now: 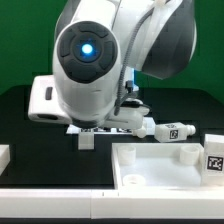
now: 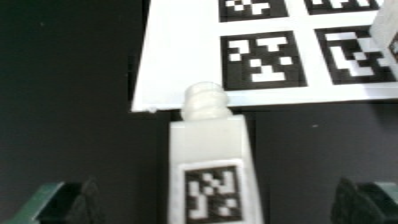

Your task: Assemble square table

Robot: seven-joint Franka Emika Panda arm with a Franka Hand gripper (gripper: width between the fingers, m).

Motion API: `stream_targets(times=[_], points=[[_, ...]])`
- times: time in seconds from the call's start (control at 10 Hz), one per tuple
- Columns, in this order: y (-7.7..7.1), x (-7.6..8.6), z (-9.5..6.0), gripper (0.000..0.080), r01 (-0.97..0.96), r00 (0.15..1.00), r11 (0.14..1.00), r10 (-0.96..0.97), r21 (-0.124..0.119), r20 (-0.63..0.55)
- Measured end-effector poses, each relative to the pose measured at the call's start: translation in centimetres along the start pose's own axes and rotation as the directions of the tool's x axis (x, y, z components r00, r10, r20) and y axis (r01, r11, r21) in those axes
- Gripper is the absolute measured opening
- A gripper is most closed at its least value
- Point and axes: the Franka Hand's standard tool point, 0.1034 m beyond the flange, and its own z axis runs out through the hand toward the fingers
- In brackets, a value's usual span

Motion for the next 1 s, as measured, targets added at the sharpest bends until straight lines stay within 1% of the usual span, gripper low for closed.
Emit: stream_targets(times=[0.1, 0.5, 0.7, 0.9, 1.0], points=[[-0.2, 0.1, 0.1, 0.0649, 0.004, 1.000, 1.000, -0.004, 0.000, -0.001], [0.4, 0.1, 0.3, 0.0649, -0.017, 1.000, 1.000, 0.017, 0.009, 0.003], [1.4, 0.6, 1.2, 0.0649, -0.056, 0.998, 0.998, 0.055, 0.018, 0.031], [1.5, 1.2, 1.6, 0.0649, -0.068, 0.998, 0.998, 0.068, 0.012, 0.007], [1.5, 1.2, 1.8, 0.0649, -0.086, 0.996, 0.996, 0.085, 0.013, 0.011]])
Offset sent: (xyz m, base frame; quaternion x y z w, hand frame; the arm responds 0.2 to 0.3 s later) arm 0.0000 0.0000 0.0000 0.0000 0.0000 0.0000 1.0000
